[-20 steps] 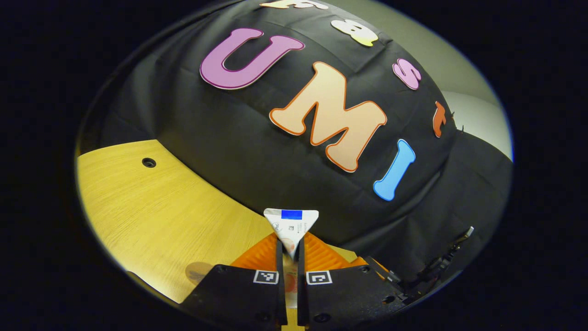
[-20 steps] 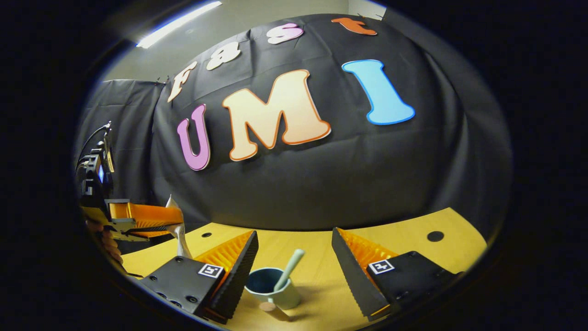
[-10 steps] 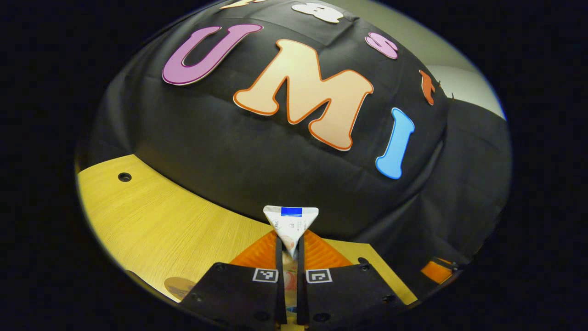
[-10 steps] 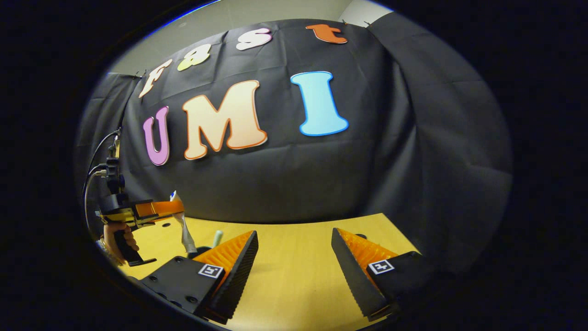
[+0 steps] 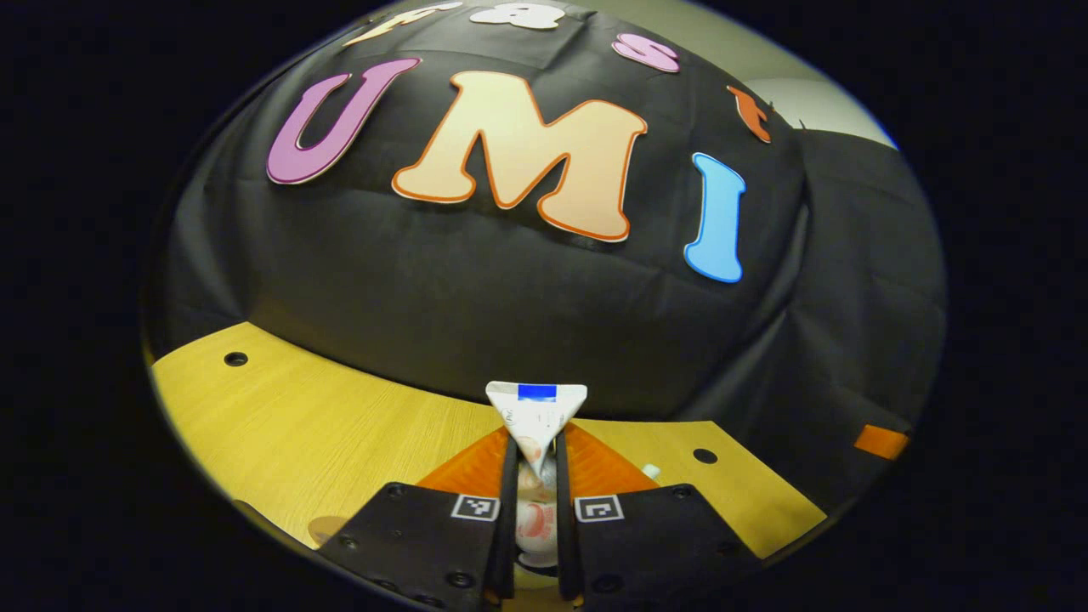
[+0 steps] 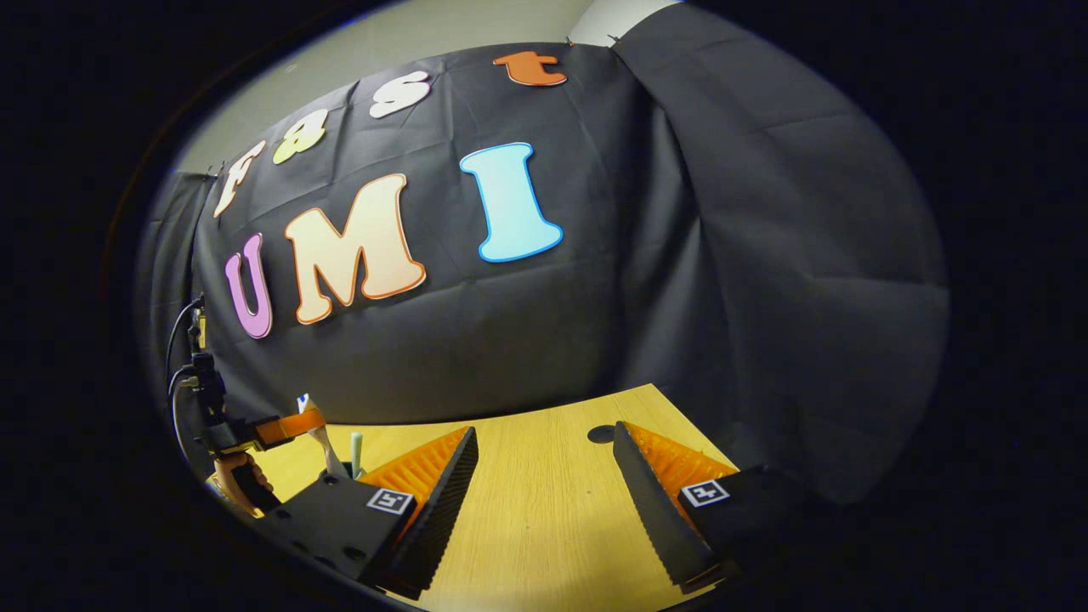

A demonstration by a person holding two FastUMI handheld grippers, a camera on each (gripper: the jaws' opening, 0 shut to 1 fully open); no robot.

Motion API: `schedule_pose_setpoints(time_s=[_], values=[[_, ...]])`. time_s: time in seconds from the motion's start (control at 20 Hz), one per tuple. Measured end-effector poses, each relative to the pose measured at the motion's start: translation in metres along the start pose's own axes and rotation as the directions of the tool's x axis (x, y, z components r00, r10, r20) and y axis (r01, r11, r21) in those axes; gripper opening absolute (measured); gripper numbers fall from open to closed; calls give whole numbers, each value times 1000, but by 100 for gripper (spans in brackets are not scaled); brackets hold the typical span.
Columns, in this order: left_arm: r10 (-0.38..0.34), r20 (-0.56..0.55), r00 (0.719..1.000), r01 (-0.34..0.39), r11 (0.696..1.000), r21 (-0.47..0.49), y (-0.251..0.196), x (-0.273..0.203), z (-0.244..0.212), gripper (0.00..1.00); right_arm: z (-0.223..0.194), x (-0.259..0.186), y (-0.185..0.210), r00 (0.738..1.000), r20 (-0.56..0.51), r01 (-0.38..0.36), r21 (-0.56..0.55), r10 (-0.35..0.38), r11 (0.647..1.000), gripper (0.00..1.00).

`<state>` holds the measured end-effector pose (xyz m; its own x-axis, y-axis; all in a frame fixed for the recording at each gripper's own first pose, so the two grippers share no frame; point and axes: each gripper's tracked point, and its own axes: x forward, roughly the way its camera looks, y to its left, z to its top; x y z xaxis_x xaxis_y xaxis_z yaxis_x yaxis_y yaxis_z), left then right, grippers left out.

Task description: Put the toothbrush and toothpaste on the desktop into the cup, then pick up the cup and place it on the coaster on the desktop.

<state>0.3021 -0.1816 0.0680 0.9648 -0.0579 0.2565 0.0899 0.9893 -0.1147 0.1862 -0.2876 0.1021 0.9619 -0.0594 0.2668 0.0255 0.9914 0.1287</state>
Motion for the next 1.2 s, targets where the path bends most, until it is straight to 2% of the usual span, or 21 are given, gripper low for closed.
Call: schedule_pose_setpoints(time_s=[0.05,0.1,0.15,0.2,0.3,0.4,0.65,0.9,1.1,1.2], values=[[-2,-7,1000,2,1000,-9,-3,-3,-3,17,-2,0,2,1000,-2,-12,-2,12,1000,98],[-4,-13,1000,4,1000,-13,-6,-6,-7,36,-3,0,6,1000,-4,-26,-3,26,1000,98],[-1,-3,1000,1,1000,-11,-8,-8,-4,42,-4,1,8,999,-6,-37,-5,37,999,98],[2,16,1000,-2,1000,-4,-8,-11,1,59,-6,-2,10,999,-9,-45,-12,45,999,98],[6,40,999,-7,1000,4,-8,-19,7,64,-7,-1,12,998,-10,-59,-25,59,998,98],[14,51,999,-14,1000,-13,-6,-25,11,84,-7,-1,16,997,-12,-77,-17,77,997,98],[118,68,991,-116,992,-43,23,-58,17,95,-11,-6,31,993,-27,-119,-1,119,993,98],[189,50,981,-188,982,-32,59,-109,24,95,-21,-16,67,980,-83,-179,6,179,984,98],[250,11,968,-250,968,20,101,-146,24,95,-32,-23,111,964,-144,-232,-24,226,973,98],[260,-18,966,-259,966,22,118,-160,22,95,-36,-25,136,951,-178,-262,-24,254,965,98]])
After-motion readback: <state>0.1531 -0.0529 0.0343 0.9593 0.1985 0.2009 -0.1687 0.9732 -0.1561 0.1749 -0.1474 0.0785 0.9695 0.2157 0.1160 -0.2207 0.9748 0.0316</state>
